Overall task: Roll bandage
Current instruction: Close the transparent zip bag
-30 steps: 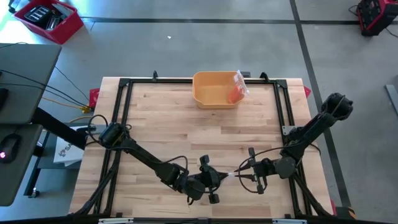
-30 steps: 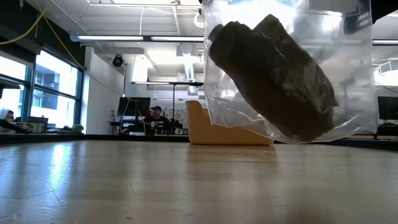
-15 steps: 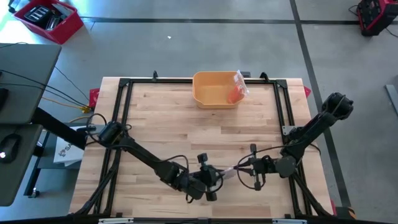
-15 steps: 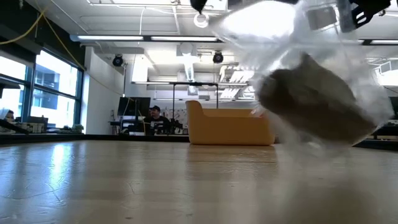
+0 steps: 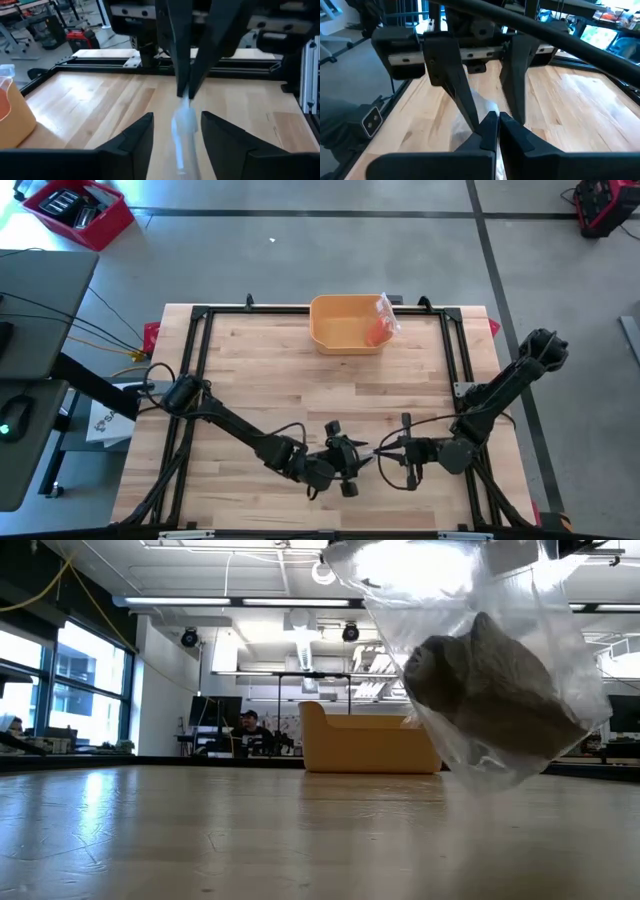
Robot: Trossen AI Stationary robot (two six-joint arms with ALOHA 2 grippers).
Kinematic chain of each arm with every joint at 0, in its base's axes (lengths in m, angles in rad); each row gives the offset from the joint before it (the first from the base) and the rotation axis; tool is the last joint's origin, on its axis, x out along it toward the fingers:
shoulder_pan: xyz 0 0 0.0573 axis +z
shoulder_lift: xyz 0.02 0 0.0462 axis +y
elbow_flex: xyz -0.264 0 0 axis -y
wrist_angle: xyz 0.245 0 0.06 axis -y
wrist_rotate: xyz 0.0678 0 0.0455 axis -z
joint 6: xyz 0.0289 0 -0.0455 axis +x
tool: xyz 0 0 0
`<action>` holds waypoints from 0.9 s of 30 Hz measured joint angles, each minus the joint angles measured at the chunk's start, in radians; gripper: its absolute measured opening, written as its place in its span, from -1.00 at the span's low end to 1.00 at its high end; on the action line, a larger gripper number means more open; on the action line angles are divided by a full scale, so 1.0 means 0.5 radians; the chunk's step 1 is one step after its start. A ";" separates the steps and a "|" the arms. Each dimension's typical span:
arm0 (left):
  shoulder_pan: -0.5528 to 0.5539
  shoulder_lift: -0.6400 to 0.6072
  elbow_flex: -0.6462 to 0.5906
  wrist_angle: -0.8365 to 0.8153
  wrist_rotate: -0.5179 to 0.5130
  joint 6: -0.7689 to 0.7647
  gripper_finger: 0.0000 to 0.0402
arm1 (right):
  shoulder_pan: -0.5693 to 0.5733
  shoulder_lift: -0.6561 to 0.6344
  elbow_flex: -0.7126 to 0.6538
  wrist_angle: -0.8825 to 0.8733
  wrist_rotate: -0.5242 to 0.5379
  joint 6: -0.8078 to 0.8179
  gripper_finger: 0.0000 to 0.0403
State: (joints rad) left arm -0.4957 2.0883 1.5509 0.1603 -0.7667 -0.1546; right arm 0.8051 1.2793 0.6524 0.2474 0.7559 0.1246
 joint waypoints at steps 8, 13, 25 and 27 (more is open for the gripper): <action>-0.010 0.003 0.000 0.055 0.002 0.072 -0.51 | 0.000 0.000 0.002 -0.009 0.025 0.005 -1.00; -0.018 0.003 0.000 0.060 -0.003 0.078 -0.68 | 0.000 0.000 0.002 -0.031 0.025 0.025 -1.00; -0.049 0.003 0.000 0.009 -0.060 0.115 -0.86 | 0.000 0.001 0.002 -0.065 0.021 0.064 -1.00; -0.049 0.003 0.000 -0.034 -0.061 0.083 -0.85 | -0.001 0.002 0.002 -0.068 0.021 0.064 -1.00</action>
State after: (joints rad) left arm -0.5204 2.0895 1.5511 0.1433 -0.7970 -0.1133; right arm 0.8048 1.2802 0.6533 0.2132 0.7666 0.1566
